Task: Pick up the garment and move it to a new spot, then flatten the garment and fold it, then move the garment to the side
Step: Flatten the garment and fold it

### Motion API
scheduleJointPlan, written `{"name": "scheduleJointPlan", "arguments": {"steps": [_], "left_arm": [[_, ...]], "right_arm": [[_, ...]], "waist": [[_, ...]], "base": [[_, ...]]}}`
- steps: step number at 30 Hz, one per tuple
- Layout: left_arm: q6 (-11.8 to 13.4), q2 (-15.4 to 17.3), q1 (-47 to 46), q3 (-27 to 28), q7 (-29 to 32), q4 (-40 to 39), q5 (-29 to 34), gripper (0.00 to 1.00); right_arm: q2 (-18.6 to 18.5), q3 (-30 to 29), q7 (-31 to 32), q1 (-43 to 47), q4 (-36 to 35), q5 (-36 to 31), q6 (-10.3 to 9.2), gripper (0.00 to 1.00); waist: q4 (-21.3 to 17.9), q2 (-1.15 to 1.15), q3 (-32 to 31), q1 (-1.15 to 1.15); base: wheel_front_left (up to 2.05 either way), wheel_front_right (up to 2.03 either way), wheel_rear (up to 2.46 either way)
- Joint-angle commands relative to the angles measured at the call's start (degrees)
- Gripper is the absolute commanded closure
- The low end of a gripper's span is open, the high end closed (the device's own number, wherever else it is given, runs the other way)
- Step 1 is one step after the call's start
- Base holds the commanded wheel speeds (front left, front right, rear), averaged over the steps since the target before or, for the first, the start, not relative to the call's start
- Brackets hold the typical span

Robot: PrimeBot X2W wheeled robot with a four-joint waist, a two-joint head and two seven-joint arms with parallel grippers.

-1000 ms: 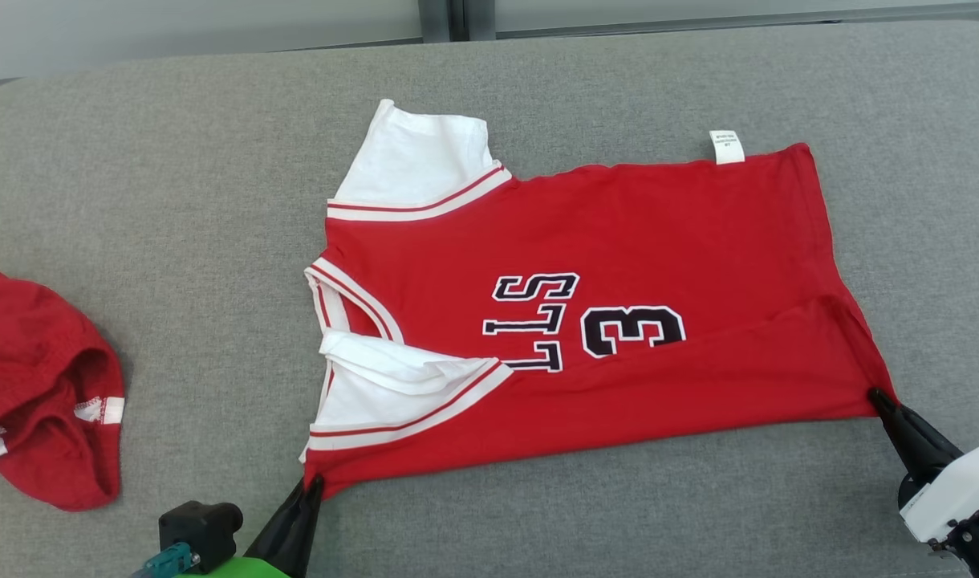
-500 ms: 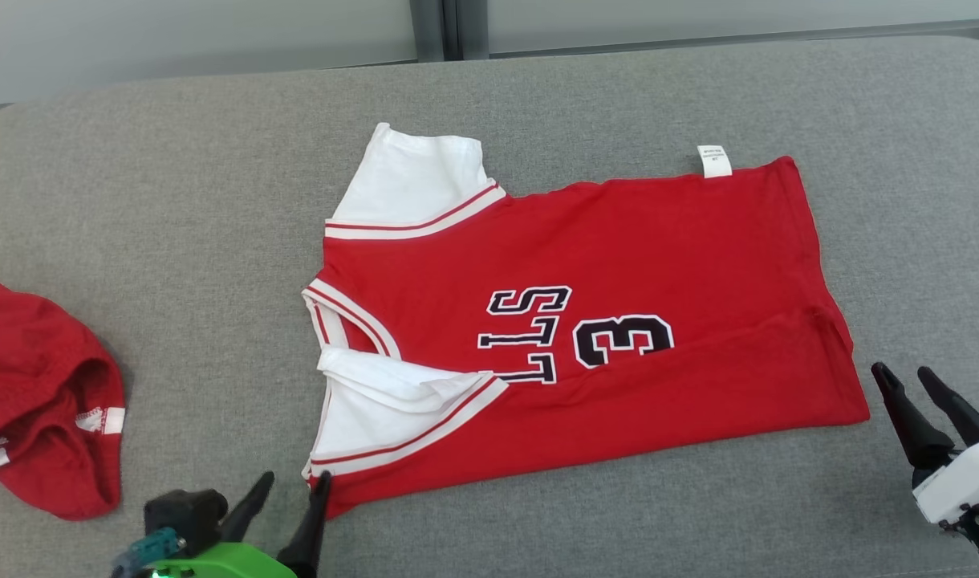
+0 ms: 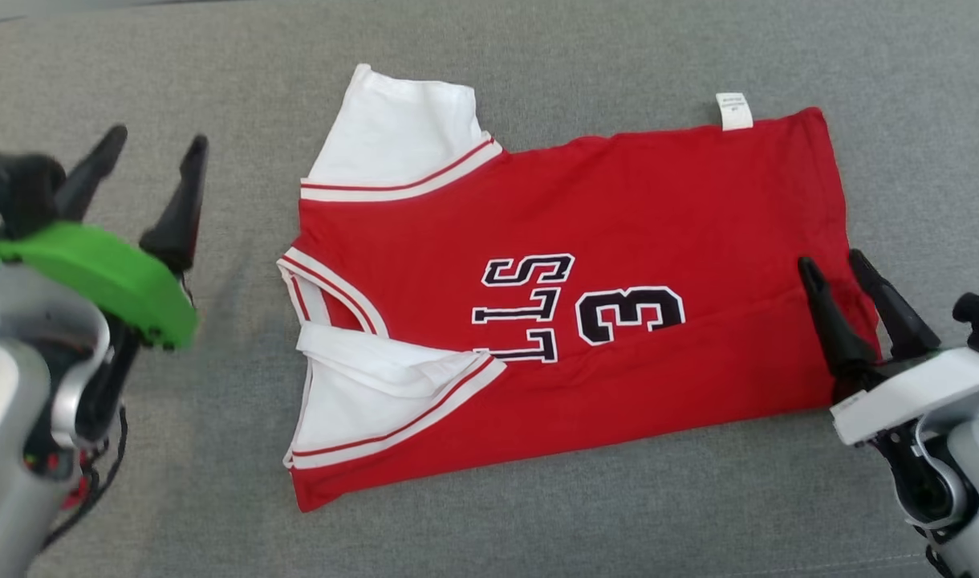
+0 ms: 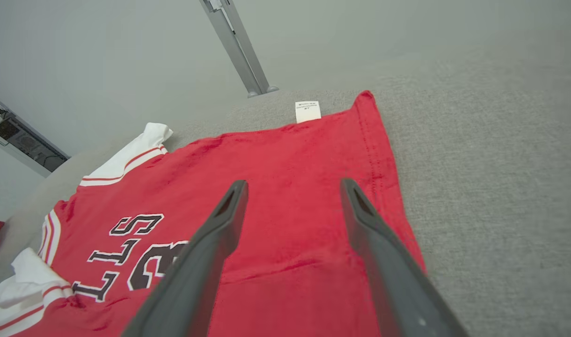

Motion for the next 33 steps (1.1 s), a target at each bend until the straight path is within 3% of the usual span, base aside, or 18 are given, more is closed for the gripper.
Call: {"name": "scheduleJointPlan", "arguments": {"steps": [1, 7, 11, 19, 33], "left_arm": [[-1.7, -0.5, -4.6, -0.9, 2.4, 2.3, -0.5, 0.0], [-8.9, -2.3, -20.0, -3.4, 15.1, 13.4, -4.8, 0.0], [-11.8, -1.9, -27.2, -4.9, 22.2, 18.8, -5.6, 0.0], [-13.5, -3.5, -35.1, -6.8, 28.1, 25.2, -5.5, 0.0], [-14.2, -2.0, -39.7, -8.5, 31.9, 29.0, -3.6, 0.0]], "right_arm": [[0.6, 0.5, -0.2, -1.8, -0.3, -0.8, -0.07, 0.0], [2.1, 3.0, -0.2, -6.8, -0.4, -1.8, -0.07, 0.0], [2.9, 3.0, -0.2, -8.4, -0.5, -1.9, -0.07, 0.0], [4.7, 2.6, -0.2, -9.7, -1.1, -2.0, -0.07, 0.0], [6.6, 2.8, -0.1, -10.9, -0.9, -1.4, -0.09, 0.0]], "waist": [[-1.8, 0.0, 5.2, 0.0], [-5.2, 0.0, 10.6, 0.0], [-7.1, 0.0, 13.3, 0.0], [-9.6, 0.0, 17.2, 0.0], [-12.6, 0.0, 19.3, 0.0]], "base": [[0.0, 0.0, 0.0], [0.0, 0.0, 0.0], [0.0, 0.0, 0.0], [0.0, 0.0, 0.0], [0.0, 0.0, 0.0]]}}
